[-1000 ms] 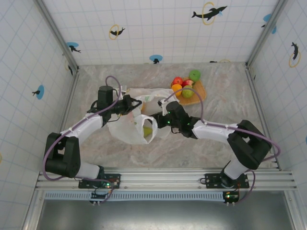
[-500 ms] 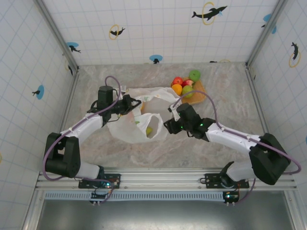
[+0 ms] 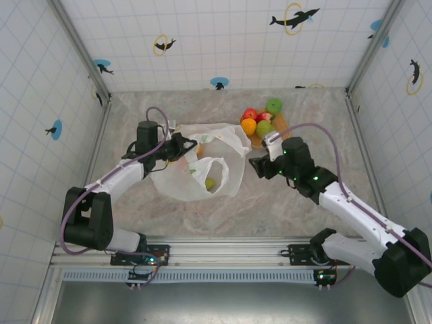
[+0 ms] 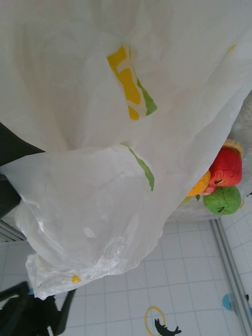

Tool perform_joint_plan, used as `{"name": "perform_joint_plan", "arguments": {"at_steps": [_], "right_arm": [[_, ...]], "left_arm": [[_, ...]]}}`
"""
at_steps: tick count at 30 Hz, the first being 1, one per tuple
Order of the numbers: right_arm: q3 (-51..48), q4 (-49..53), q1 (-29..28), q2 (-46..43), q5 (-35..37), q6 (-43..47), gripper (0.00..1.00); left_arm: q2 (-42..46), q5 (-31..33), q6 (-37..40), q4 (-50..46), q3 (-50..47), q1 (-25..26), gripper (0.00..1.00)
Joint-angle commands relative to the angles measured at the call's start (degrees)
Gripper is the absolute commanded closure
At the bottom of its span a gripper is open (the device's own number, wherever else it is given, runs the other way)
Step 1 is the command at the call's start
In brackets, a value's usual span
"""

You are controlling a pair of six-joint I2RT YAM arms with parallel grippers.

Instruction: Place the fruits into the plastic bag

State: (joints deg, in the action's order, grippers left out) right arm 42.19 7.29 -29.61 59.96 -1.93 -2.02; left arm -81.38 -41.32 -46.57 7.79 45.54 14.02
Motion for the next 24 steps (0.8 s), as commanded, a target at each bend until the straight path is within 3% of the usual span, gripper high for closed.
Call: {"name": "perform_joint_plan", "arguments": {"at_steps": [1,6,12,19,24], "right_arm": [[2.42,-4.95,4.63,3.55,6.03,-3.61,0.16],[8.89,-6.79,8.33,14.16,10.79,-7.94,0.14],[16.94,-6.94,8.01,25.45,8.8,-7.59,0.12],[22.57,-7.55,5.94,35.17,6.33,11.66,0.11],[29.75,-2.42,5.8,41.99,5.08,19.84,0.1]], "left_arm": [[1.33,0.62,0.25,-0.53,-0.83,-0.66,1.0],[1.76,0.98,0.56,-0.76,-0.84,-1.08,1.0],[2.19,1.42,1.2,-1.48,-0.85,-1.38,1.0],[2.87,2.24,1.56,-2.29,-0.96,-1.62,1.0],[3.21,3.18,2.26,-3.0,-1.02,-1.67,1.0]]}}
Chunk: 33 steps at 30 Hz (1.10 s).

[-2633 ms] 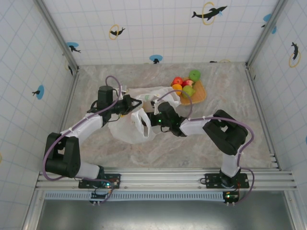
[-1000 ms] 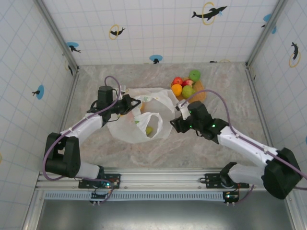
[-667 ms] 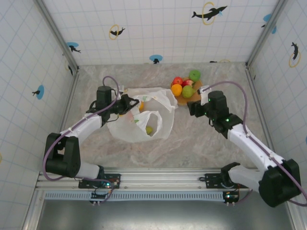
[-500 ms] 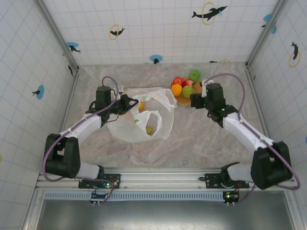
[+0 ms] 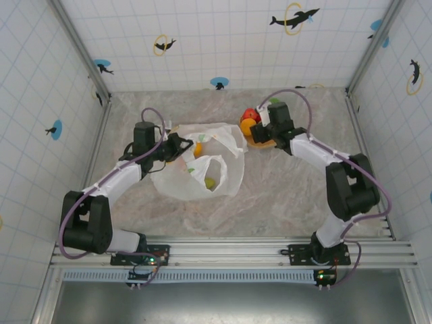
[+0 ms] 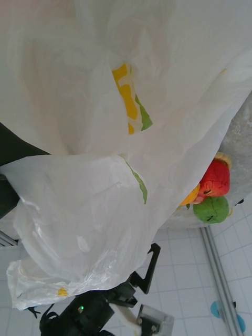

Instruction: Place the fruits into the plastic bag

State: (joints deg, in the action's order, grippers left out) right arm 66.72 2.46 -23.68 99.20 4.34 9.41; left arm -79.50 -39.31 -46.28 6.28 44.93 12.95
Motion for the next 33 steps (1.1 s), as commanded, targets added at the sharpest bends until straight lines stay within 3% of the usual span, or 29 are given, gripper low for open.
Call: {"name": "perform_joint_plan", "arguments": {"at_steps": [1,17,33], "right_arm": [[6.5,3.64,-0.13,3.93,-1.55,9.37,0.1],[19.27,12.62,-0.08,16.81,-6.56,18.8,0.07],[26.16,16.49,-0.37,23.13,-6.62,19.95,0.15]], "left_arm": [[1.36,1.32,2.1,-1.54,-0.41,-0.52,1.0],[0.23,1.71,2.42,-1.43,-0.28,-0.69,1.0],[-0.3,0.86,2.35,-1.27,-0.22,-0.64,1.0]]}}
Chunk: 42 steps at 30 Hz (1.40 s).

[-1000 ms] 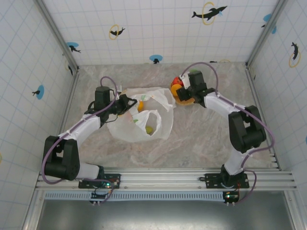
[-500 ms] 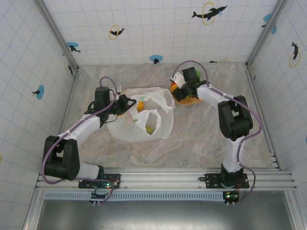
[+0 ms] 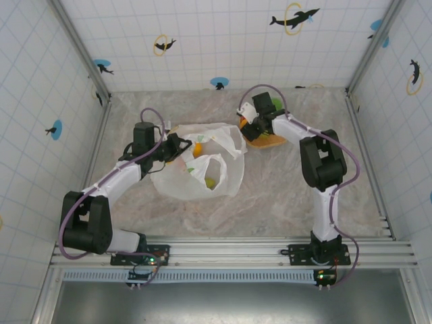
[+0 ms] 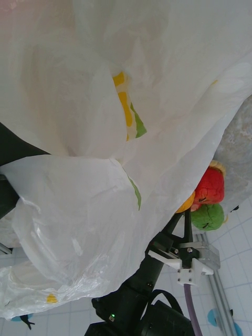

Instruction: Place the fruits into the plastic bag

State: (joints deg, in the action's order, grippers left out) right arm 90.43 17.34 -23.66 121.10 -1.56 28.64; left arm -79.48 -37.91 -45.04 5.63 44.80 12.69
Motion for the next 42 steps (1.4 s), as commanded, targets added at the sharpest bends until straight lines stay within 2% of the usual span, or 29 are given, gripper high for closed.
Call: {"name": "perform_joint_plan", "arguments": {"at_steps": [1,24,34,42], "right_arm": [[2.64,1.6,-0.42,1.46,-0.7,0.8,0.15],[4.31,1.99,-0.61,2.13,-1.44,1.24,0.33],[3.02,1.65,-0.53,-2.02,-5.31,-0.33,0.38],[-1.45,-1.24,-0.09,-8.77,-8.58,-2.83,0.41]], "left_arm": [[-0.34,-0.57,1.08,-0.59,-0.15,-0.41,1.0],[-0.67,-1.02,0.83,-0.53,-0.23,-0.35,1.0],[-0.76,-1.18,0.65,-0.53,-0.2,-0.36,1.0],[-0.84,-1.46,0.46,-0.44,-0.11,-0.42,1.0]]}}
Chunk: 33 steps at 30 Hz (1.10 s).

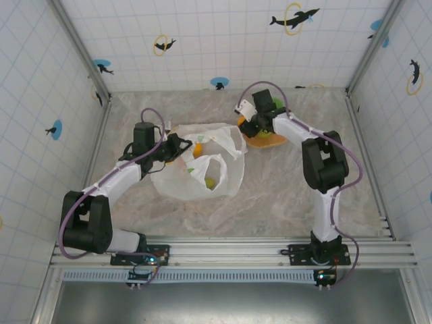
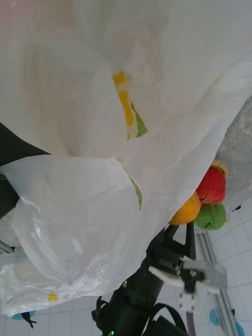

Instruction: Place the fruits into the plastic bag

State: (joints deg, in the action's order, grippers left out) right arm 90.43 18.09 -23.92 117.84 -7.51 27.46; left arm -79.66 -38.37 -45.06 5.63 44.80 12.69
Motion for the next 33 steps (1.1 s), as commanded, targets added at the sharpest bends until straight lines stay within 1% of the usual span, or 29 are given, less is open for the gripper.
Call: {"name": "perform_joint_plan", "arguments": {"at_steps": [1,6,11,19,22,24,28,33], "right_arm": [[-2.2,-2.53,0.33,-6.67,-3.07,-2.15,0.41],[-7.81,-5.98,1.3,-13.81,-4.68,-5.61,0.41],[-18.63,-12.25,2.76,-24.45,-5.9,-11.71,0.43],[-37.39,-16.62,2.51,-43.82,-4.21,-23.5,0.43],[-44.62,-17.35,1.83,-50.49,-5.12,-27.81,0.43],[-49.07,-18.1,0.76,-53.73,-7.24,-30.17,0.43],[-56.16,-20.54,-4.0,-57.74,-7.46,-32.99,0.43],[-60.47,-26.51,-11.93,-56.98,-5.74,-32.85,0.43]], "left_arm": [[-0.67,-1.03,0.37,-0.44,-0.1,-0.38,1.0],[-0.67,-1.16,0.06,-0.27,-0.23,-0.39,1.0],[-0.76,-1.39,-0.34,0.25,-0.47,-0.38,1.0],[-1.02,-1.99,-0.82,0.69,-0.48,-0.34,1.0],[-0.89,-2.09,-1.07,0.88,-0.59,-0.37,1.0],[-0.94,-2.3,-1.32,1.13,-0.63,-0.38,1.0],[-0.94,-2.65,-1.83,1.66,-0.67,-0.35,1.0],[-0.94,-3.02,-2.31,2.28,-0.93,-0.4,1.0]]}}
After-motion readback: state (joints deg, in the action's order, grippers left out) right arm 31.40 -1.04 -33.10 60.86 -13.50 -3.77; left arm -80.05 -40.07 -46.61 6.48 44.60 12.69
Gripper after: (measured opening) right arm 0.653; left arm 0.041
